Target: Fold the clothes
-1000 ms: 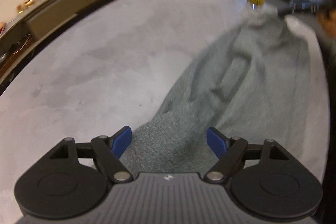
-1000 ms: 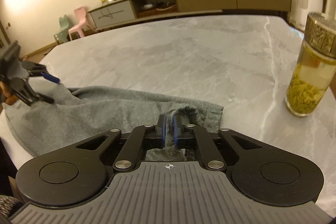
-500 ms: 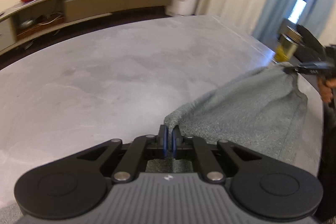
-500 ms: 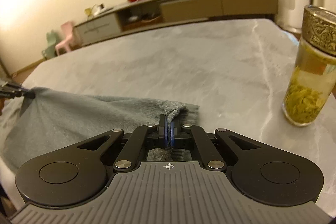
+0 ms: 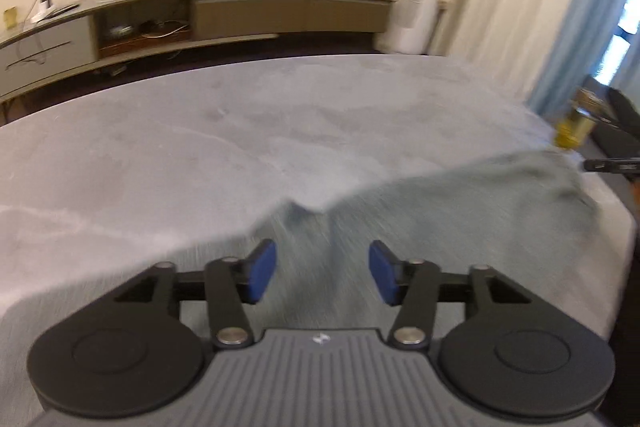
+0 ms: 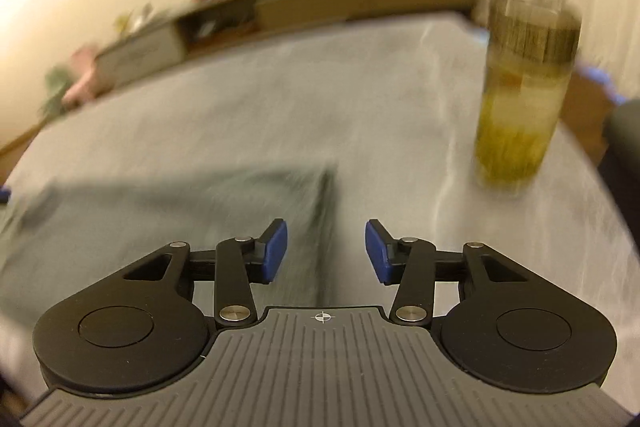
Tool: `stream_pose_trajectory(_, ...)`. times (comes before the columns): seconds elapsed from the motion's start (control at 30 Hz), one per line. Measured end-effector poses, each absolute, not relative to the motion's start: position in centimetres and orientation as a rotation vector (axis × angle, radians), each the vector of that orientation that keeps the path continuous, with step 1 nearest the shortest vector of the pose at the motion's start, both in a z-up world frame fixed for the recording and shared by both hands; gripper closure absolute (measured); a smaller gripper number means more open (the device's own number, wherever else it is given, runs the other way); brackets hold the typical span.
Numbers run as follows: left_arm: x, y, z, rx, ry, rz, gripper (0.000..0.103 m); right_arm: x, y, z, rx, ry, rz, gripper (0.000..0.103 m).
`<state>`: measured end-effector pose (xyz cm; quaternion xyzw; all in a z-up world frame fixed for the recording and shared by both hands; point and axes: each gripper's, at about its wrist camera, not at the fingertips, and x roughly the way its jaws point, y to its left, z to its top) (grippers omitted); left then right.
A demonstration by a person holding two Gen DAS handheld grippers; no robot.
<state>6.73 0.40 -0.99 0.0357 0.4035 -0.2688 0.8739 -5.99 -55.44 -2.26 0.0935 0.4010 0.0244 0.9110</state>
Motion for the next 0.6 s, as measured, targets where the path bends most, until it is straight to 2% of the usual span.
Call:
stream_pose_trajectory(0.13,3.6,0.4,-2.2,0.077,0.89,-0.592,0.045,-7.3,-54.9,-3.8,0.173,0.907,0.082,0.06)
stream_pose_trajectory(0.17,3.0,0.1,-2.7,0.072,0.901,-0.609,0.045,-7.3,-54.8,-4.1,0.18,0.922,0.096,0.064)
stream_pose_trajectory(0.2,2.4,-0.3,-3.1,0.074,0.91,-0.625,0.045,-7.2,-54.3,-4.2,0.169,0.934,0.112,0.074)
stream_pose_trajectory(0.23,2.0,-0.7,-3.5,0.081,0.916,-0.637,0.045,-7.1,-53.4,-4.2,0.129,0.937,0.111,0.097)
stream_pose_trajectory(0.27,1.7,-1.2,-3.9,0.09,0.922,-0.647,0.045,-7.0,-52.7,-4.0,0.086,0.931,0.105,0.101)
stream_pose_trajectory(0.43,0.7,-3.0,-5.7,0.121,0.951,-0.671,0.045,-5.9,-49.7,0.2,-0.028,0.805,0.109,0.103)
stream_pose_trajectory(0.57,0.5,-2.9,-6.4,0.116,0.965,-0.653,0.046,-7.7,-49.0,5.3,-0.024,0.526,0.18,0.103)
stream_pose_trajectory(0.6,0.4,-2.8,-6.5,0.113,0.97,-0.656,0.046,-7.9,-49.4,5.6,-0.002,0.522,0.165,0.103)
